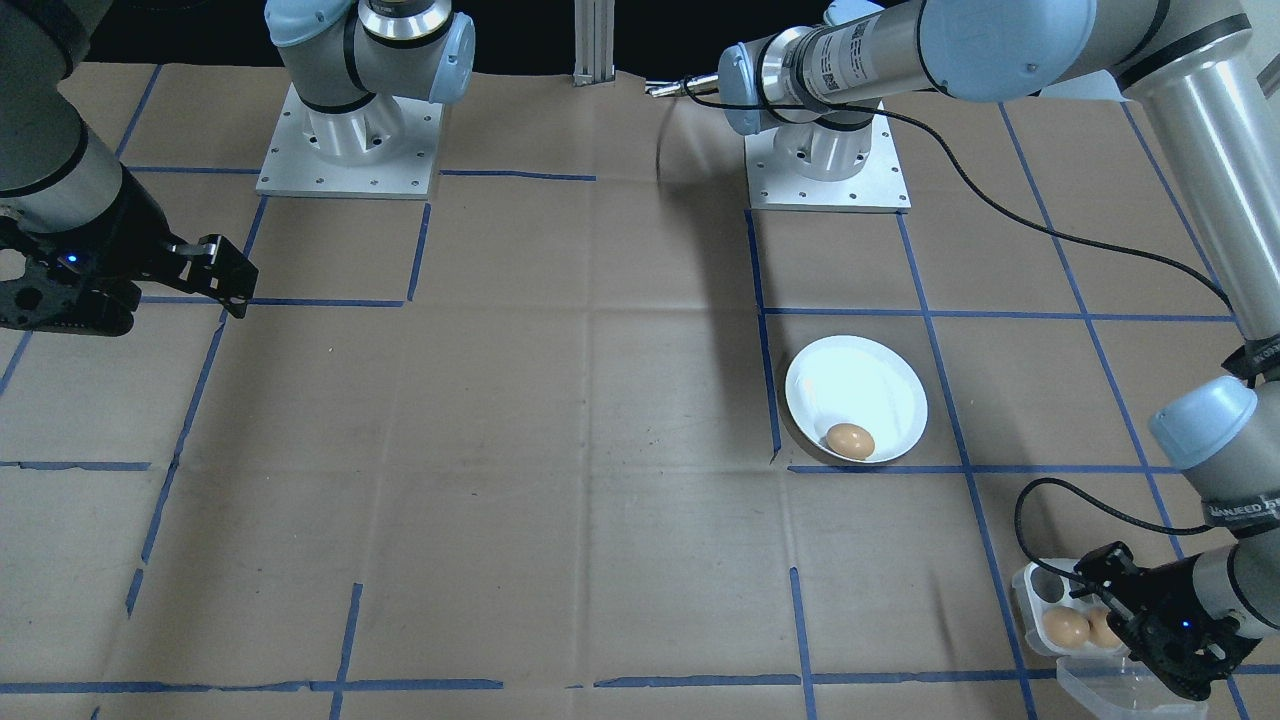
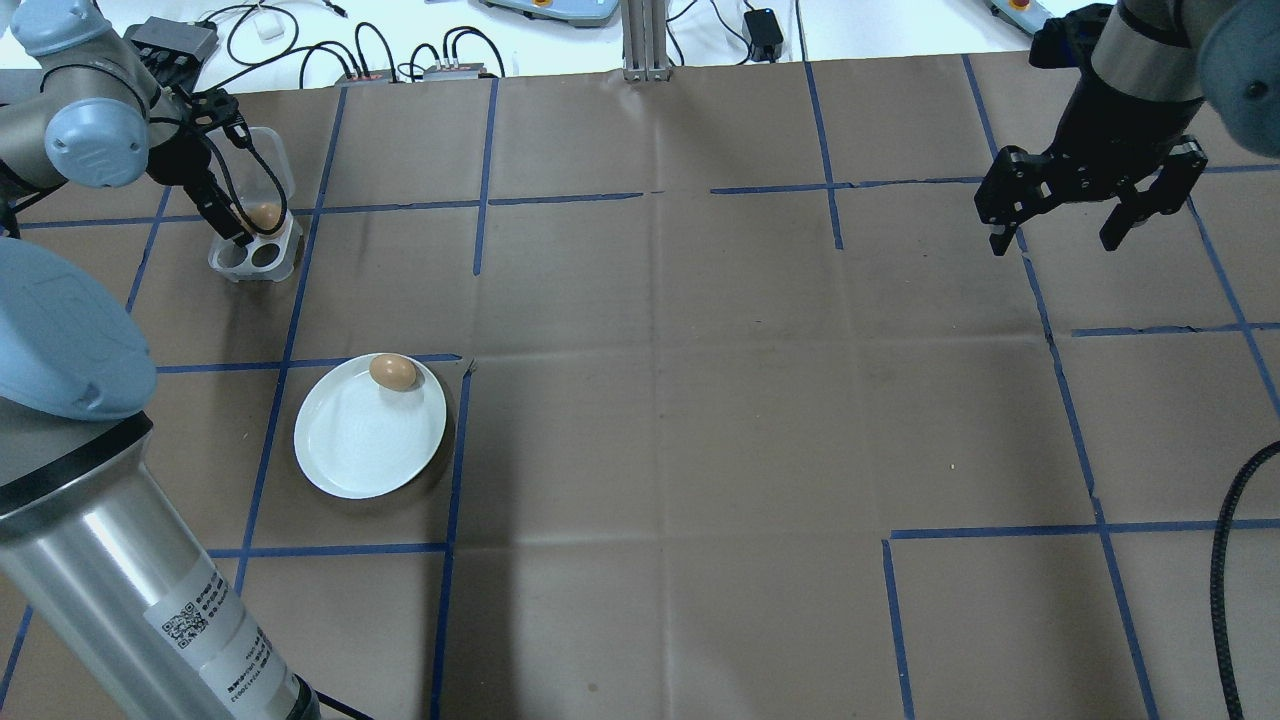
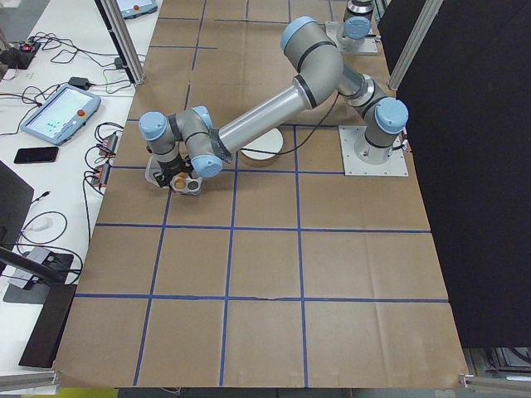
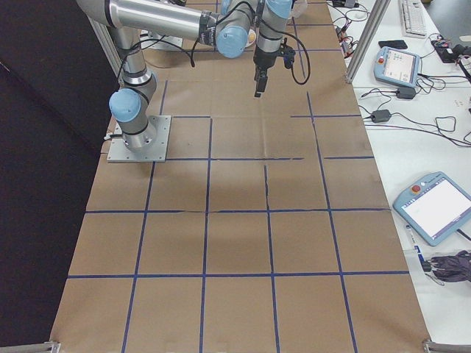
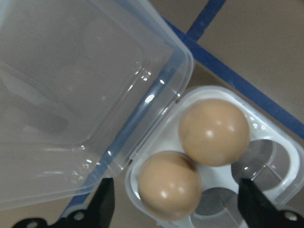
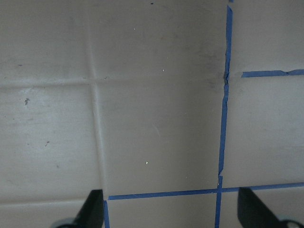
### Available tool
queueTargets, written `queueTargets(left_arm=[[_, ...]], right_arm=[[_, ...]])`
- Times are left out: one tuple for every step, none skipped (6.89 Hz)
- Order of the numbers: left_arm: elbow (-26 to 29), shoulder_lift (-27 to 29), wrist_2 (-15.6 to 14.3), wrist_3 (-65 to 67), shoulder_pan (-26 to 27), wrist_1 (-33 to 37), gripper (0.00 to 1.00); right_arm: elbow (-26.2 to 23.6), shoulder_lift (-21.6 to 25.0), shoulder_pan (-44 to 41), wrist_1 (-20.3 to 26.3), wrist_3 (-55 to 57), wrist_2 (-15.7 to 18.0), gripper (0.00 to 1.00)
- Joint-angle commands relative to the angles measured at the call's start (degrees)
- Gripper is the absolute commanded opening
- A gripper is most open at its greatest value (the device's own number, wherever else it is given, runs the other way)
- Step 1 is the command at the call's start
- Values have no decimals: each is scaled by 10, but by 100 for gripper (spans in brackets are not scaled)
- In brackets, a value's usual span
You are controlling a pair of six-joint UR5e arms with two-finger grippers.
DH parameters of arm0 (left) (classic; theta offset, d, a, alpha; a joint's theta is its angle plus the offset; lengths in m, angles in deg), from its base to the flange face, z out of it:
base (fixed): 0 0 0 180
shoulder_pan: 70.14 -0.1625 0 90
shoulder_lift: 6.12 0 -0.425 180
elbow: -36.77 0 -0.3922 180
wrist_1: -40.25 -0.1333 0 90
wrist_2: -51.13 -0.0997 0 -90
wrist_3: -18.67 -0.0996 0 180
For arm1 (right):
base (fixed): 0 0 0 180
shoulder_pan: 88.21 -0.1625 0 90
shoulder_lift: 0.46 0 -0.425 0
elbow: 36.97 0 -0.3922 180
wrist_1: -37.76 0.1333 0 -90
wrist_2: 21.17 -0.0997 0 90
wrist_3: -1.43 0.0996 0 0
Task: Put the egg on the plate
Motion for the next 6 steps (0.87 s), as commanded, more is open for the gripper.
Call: queueTargets(left_arm=[[0, -1, -2, 0, 0, 0, 71], [0, -1, -5, 3, 0, 0, 61], [0, -1, -6, 5, 0, 0, 55], [0, -2, -6, 6, 0, 0, 47], [1, -3, -6, 8, 0, 0, 40], [1, -4, -6, 10, 0, 0, 37]], right_arm=[[0, 0, 0, 0, 0, -1, 100], [0, 0, 0, 0, 0, 0, 100], [0, 0, 0, 0, 0, 0, 100], [0, 0, 0, 0, 0, 0, 100], [0, 0, 0, 0, 0, 0, 100], [0, 0, 0, 0, 0, -1, 100]])
